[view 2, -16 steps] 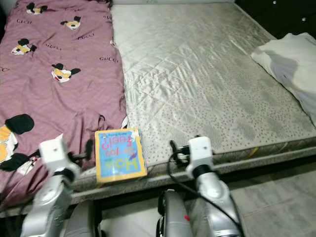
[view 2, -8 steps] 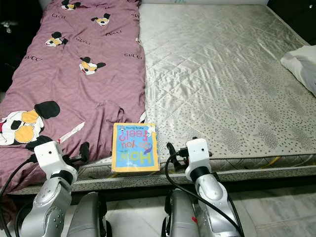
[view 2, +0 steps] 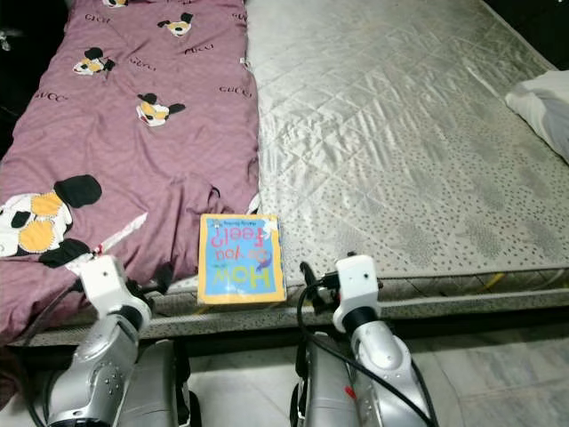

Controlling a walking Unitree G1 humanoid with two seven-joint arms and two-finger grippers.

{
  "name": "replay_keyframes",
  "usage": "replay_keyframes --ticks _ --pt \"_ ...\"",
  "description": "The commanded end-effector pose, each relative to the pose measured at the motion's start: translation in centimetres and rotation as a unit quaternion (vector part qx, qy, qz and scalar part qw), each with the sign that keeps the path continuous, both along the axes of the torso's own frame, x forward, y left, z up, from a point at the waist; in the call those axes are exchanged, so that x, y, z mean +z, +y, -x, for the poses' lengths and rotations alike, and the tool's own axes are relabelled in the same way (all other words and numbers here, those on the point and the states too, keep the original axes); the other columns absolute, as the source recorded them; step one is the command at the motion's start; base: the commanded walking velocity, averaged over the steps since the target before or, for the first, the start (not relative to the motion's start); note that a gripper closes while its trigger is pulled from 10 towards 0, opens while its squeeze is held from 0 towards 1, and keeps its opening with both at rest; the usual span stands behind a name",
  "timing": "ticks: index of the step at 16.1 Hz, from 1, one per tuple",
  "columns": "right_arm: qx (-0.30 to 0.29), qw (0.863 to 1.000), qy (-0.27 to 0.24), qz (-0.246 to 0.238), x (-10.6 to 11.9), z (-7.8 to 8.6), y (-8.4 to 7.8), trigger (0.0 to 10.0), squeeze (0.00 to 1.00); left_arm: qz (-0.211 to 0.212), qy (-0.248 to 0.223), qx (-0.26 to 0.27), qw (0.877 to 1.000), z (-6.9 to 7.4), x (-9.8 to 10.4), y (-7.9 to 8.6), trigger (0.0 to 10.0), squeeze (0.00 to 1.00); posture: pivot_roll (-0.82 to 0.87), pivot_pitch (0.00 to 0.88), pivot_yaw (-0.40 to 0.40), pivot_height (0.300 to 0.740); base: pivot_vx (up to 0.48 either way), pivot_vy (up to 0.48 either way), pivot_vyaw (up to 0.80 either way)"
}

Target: Clean up the room

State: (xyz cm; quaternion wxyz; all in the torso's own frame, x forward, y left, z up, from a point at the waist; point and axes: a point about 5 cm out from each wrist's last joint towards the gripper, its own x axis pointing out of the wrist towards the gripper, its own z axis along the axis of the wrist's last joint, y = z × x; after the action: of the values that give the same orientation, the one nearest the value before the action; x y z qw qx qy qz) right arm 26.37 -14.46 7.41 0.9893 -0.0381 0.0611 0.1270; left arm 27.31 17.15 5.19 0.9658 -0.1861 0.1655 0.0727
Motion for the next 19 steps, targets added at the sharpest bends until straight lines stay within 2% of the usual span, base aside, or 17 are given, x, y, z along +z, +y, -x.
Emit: replay_keyframes --ticks 1,2,5,7,9,10,11,12,13,15,19 --pt "0.002 1.0 -0.002 -0.003 0.3 0.2 0.0 10.0 0.0 0.012 0.009 -0.006 1.0 0.0 -0.5 -0.1 10.0 0.0 -0.06 0.222 -0.043 0.577 0.0 0.0 0.0" --pt "0.003 1.0 0.0 -0.004 0.3 0.2 0.0 10.0 0.0 0.035 0.007 -0.017 0.999 -0.2 -0.7 -0.5 10.0 0.0 -0.06 0.223 -0.05 0.577 0.0 0.0 0.0" --pt "0.012 1.0 -0.001 -0.006 1.1 0.4 -0.3 10.0 0.0 0.07 0.003 -0.061 0.996 -1.3 -0.8 -1.4 10.0 0.0 -0.08 0.23 -0.053 0.577 0.0 0.0 0.0" --pt "0.031 0.999 0.003 -0.029 2.3 0.9 -0.3 10.0 0.0 0.073 -0.005 -0.07 0.995 -1.9 -0.4 -1.4 10.0 0.0 -0.09 0.237 -0.044 0.577 0.0 0.0 0.0" --pt "0.079 0.996 0.012 -0.035 3.4 3.4 -0.3 10.0 0.0 0.072 -0.004 -0.069 0.995 -2.2 -0.4 -0.8 10.0 0.0 -0.11 0.24 -0.036 0.577 0.0 0.0 0.0" --pt "0.084 0.996 0.017 -0.034 3.4 3.9 -0.4 10.0 0.0 0.073 -0.004 -0.069 0.995 -2.2 -0.4 -0.6 10.0 0.0 -0.12 0.239 -0.037 0.577 0.0 0.0 0.0" --pt "0.088 0.995 0.036 -0.022 2.8 5.6 -0.9 10.0 0.0 0.089 0.004 -0.072 0.993 -2.4 -0.6 -0.4 10.0 0.0 -0.12 0.241 -0.038 0.577 0.0 0.0 0.0" --pt "0.083 0.995 0.045 -0.02 2.6 6.2 -1.3 10.0 0.0 0.096 0.01 -0.079 0.992 -2.5 -0.8 -0.3 10.0 0.0 -0.13 0.243 -0.038 0.577 0.0 0.0 0.0" --pt "0.078 0.996 0.05 -0.019 2.6 6.4 -1.6 10.0 0.0 0.109 0.011 -0.085 0.99 -2.6 -1.0 -0.2 10.0 0.0 -0.14 0.243 -0.036 0.577 0.0 0.0 0.0" --pt "0.079 0.996 0.047 -0.016 2.9 6.4 -1.6 10.0 0.0 0.106 0.018 -0.11 0.988 -2.9 -1.1 -0.3 10.0 0.0 -0.15 0.238 -0.031 0.577 0.0 0.0 0.0" --pt "0.075 0.996 0.051 -0.012 3.2 6.5 -1.9 10.0 0.0 0.115 0.016 -0.151 0.982 -4.2 -0.7 -1.3 10.0 0.0 -0.17 0.232 -0.032 0.577 0.0 0.0 0.0"
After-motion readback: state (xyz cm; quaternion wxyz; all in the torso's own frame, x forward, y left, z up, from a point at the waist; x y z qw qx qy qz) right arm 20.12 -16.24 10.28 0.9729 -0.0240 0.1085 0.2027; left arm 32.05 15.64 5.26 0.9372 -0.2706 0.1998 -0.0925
